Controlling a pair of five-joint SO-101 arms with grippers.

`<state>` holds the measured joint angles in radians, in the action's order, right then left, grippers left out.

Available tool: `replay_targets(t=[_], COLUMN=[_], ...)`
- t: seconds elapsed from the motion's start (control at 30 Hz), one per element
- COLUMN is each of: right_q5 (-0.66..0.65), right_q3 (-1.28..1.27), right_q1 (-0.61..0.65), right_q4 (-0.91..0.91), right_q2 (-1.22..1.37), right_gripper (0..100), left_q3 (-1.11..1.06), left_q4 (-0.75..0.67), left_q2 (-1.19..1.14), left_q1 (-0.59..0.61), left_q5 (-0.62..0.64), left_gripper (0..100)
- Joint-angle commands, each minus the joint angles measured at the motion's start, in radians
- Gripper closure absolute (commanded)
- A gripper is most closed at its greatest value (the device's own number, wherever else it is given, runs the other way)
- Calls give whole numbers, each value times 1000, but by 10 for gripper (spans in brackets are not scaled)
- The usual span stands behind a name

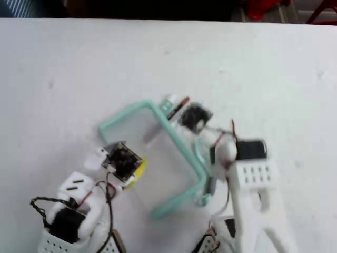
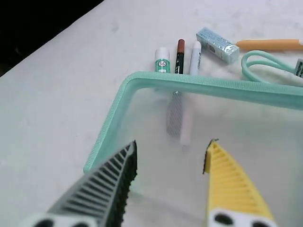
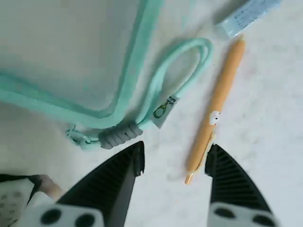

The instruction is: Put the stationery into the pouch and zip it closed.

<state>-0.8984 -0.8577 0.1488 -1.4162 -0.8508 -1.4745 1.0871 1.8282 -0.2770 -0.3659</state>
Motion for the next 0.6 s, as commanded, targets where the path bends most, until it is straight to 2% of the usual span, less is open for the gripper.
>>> replay_targets(t=[0.0, 0.3, 0.47, 0.57], right_q5=[-124, -531, -694, -718], right_q3=[-120, -359, -359, -362], right_q1=[27, 25, 67, 104], right_q4=[-21, -84, -90, -84], right_q2=[-203, -397, -380, -326], right_gripper=[796, 794, 794, 794], left_q3=[6, 6, 6, 6], left_q4=[-25, -23, -23, -23], left_q2=[1, 1, 1, 1], left_q1=[5, 7, 7, 7], left_q5=[12, 12, 12, 12], left_gripper=[754, 753, 753, 754])
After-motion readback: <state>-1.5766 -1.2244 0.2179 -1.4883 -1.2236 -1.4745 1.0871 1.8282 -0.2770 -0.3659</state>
